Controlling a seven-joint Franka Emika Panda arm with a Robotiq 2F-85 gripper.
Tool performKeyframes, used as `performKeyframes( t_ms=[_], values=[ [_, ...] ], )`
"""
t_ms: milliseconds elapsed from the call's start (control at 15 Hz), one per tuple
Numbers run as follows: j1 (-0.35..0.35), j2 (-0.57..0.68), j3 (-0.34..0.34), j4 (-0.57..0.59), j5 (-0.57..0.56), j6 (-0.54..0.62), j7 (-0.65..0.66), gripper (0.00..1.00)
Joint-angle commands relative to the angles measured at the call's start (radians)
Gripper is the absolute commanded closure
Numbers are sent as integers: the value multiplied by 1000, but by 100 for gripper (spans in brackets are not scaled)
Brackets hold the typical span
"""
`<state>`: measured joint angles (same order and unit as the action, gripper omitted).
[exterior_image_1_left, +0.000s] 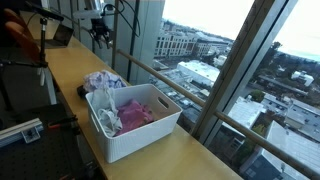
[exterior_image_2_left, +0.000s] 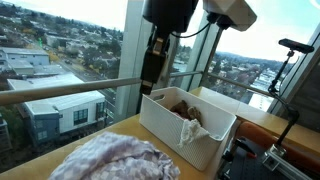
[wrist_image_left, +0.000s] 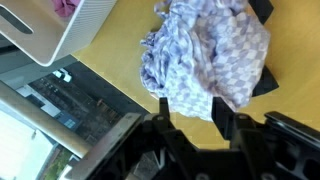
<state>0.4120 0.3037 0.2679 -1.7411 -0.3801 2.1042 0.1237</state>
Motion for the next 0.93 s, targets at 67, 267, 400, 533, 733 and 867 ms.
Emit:
performKeyframes(
  t_ms=[67, 267, 400, 533, 733, 867],
  values=[
    [-75, -144, -30, -164, 30, 44, -19, 13],
    [-138, -213, -55, -264, 37, 81, -31, 0],
    [-173, -239, -73, -319, 36, 117, -39, 0],
    [-206, -255, -90, -365, 40, 160, -51, 0],
    [-252, -254, -121, -410, 43, 234, -75, 0],
    [-281, -241, -144, -420, 52, 278, -97, 0]
  ],
)
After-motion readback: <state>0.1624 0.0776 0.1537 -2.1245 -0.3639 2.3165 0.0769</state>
